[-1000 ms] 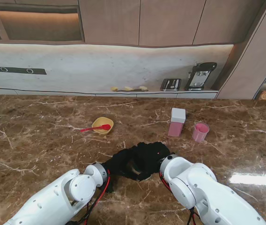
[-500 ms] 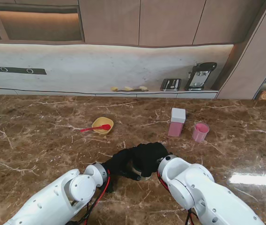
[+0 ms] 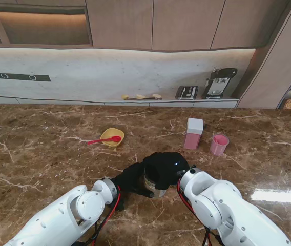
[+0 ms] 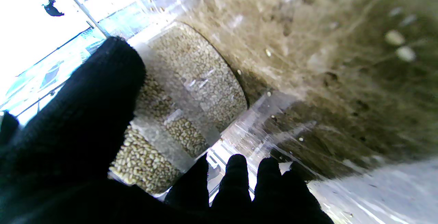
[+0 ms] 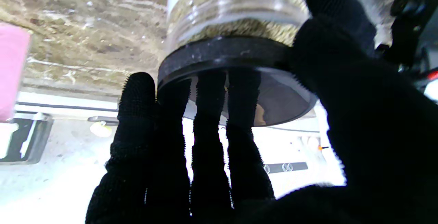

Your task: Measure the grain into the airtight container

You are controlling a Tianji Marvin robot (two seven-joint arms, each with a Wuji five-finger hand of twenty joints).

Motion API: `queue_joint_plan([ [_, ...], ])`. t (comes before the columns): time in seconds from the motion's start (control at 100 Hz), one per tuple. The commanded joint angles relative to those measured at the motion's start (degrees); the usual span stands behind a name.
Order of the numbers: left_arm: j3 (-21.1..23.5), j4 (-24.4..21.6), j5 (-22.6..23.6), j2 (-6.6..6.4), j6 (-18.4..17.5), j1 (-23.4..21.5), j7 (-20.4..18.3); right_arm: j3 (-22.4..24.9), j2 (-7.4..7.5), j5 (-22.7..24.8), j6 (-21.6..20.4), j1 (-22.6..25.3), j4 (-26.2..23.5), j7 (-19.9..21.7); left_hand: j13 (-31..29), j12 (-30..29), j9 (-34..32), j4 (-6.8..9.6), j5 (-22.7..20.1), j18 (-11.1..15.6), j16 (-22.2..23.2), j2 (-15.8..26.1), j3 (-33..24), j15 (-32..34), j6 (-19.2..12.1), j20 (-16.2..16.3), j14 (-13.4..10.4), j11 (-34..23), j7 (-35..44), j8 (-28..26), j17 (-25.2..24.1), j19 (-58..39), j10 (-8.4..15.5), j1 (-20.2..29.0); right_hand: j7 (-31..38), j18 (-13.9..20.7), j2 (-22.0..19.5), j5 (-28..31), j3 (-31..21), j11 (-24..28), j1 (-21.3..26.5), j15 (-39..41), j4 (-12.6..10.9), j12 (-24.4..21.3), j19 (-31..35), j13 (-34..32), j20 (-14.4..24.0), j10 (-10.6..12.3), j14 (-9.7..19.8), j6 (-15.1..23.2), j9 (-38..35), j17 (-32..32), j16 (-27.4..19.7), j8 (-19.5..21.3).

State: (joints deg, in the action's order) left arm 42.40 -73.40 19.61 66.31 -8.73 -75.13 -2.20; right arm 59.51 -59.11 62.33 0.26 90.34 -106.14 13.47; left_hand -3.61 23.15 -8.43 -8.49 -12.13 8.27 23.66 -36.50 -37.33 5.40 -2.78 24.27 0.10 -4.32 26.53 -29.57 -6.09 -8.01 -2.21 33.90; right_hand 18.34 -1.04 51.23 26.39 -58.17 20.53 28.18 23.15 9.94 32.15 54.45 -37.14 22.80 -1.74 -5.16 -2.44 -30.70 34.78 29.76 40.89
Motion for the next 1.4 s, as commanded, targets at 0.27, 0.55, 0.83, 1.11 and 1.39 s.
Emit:
queue_joint_plan([
  [0.27, 0.1, 1.0, 0.5, -0.45, 0.3, -0.7, -0.4, 12.4, -0.51, 6.0, 5.8, 11.1, -6.0, 0.9, 0.9, 1.0, 1.0, 2.69, -1.9, -10.0, 0.8, 8.0, -6.4, 0.5, -5.9, 2.8, 4.6, 0.0, 5.6, -0.8, 3.3, -6.6, 1.4, 4.1, 4.1, 1.8, -6.6, 3.1, -9.7, 3.5, 4.9, 5.6, -2.2, 1.6, 1.5, -2.2, -0.4, 2.1, 5.9, 3.2, -1.7, -0.9, 2.1, 2.5],
  [0.55, 0.2, 0.9, 0.9, -0.46, 0.1, -0.7, -0.1, 15.1, -0.51, 11.9, 9.6, 15.7, -4.2, 1.8, 0.9, 0.8, 1.2, 2.71, -1.1, -9.8, 0.7, 8.2, -6.1, 0.4, -5.5, 2.6, 4.6, 0.1, 5.2, -0.5, 3.2, -6.5, 1.4, 4.0, 4.1, 2.4, -6.5, 3.2, -9.4, 3.8, 4.4, 6.2, -2.2, 1.6, 1.7, -2.5, -0.1, 2.2, 6.2, 3.1, -1.9, -0.9, 2.3, 2.6],
  [0.83, 0.5, 0.4, 1.6, -0.69, 0.2, -0.9, -0.3, 12.4, -0.19, 13.6, 12.3, 14.1, 1.0, 2.1, 1.0, 0.7, 1.2, 2.78, -0.2, -9.8, 0.6, 8.4, -5.7, 0.2, -5.4, 2.6, 4.6, 0.3, 4.5, 0.0, 3.2, -6.3, 1.4, 4.2, 3.8, 2.7, -5.5, 2.1, -8.7, 4.3, 3.2, 6.5, -1.8, 1.8, 1.5, -1.8, 0.0, 2.1, 6.2, 2.4, -0.8, -1.4, 2.3, 2.7],
  [1.11, 0.7, 0.2, 2.1, -0.84, 0.2, -0.9, -0.4, 10.5, -0.02, 14.5, 14.1, 12.7, 3.6, 2.2, 1.0, 0.7, 1.3, 2.80, 0.2, -9.8, 0.6, 8.4, -5.5, 0.2, -5.6, 2.6, 4.6, 0.4, 3.9, 0.2, 3.2, -6.2, 1.4, 4.0, 2.4, 3.0, -4.2, -1.4, -7.0, 3.5, -0.5, 5.3, -0.9, 1.2, -0.2, 2.0, -0.5, 1.5, 6.1, 0.5, 3.7, -4.3, 1.6, 2.3],
  [1.39, 0.7, -0.5, 2.3, -1.15, 0.4, -1.0, -1.3, 10.4, 0.04, 13.7, 14.5, 13.0, 3.5, 3.7, 1.1, 0.6, 1.7, 2.90, 2.1, -9.8, 0.5, 8.0, -5.0, -0.2, -4.9, 2.5, 4.6, 1.3, 1.7, 1.3, 3.1, -5.8, 1.6, 3.4, -2.7, 2.5, -4.0, -5.5, -3.9, 0.8, -4.4, 1.4, -0.7, -2.3, -4.3, 6.2, -0.7, 0.3, 5.7, -2.8, 9.2, -8.9, -1.6, -0.8],
])
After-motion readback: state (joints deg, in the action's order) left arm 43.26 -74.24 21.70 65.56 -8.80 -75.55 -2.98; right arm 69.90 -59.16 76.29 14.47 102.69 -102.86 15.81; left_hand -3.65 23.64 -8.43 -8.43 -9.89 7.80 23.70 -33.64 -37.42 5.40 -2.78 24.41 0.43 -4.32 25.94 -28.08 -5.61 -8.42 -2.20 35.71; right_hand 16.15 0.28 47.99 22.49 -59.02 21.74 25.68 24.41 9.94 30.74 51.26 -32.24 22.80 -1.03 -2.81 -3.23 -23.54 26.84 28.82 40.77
